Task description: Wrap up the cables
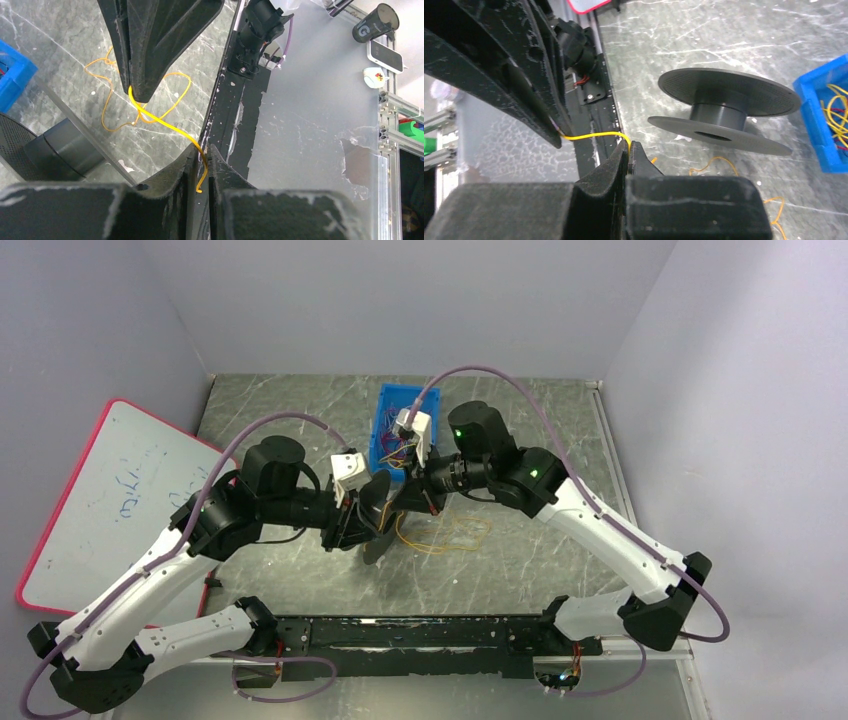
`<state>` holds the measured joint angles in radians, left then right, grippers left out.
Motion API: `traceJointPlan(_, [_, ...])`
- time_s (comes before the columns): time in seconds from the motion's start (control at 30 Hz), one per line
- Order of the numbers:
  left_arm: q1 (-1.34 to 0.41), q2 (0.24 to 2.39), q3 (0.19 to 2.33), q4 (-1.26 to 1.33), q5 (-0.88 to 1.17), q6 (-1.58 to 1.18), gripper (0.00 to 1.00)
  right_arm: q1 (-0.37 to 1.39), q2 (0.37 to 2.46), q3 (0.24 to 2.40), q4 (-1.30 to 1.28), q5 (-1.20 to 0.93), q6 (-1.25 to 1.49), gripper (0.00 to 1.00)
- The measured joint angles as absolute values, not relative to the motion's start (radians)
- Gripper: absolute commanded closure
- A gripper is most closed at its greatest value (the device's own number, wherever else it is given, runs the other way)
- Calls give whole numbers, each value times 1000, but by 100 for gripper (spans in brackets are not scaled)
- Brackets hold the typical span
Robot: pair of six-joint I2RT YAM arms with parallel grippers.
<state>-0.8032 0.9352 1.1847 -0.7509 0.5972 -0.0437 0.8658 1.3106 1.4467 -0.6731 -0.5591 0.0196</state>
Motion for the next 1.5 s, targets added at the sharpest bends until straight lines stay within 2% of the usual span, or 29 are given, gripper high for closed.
traceJointPlan(0.23, [-803,936,1185,-739,597,-57,82,911,1245,1346,-563,-431,23,100])
traceJointPlan(0.33, [-803,936,1185,-738,590,-60,70,920,1233,1338,-536,-403,18,100])
traceJointPlan(0.6, [-803,935,1182,-761,432,-75,49,920,1234,1343,-540,-357,-10,100])
traceJointPlan(0.7, [-803,933,1181,-773,364,-83,44,920,1254,1362,-562,-355,-22,100])
traceJointPlan(1.07, [-803,903,1181,-816,89,-105,36,918,1404,1495,-703,-379,-32,100])
traceJointPlan(1.5, [-803,852,1093,-782,-52,-129,26,802,1536,1575,-803,-585,35,100])
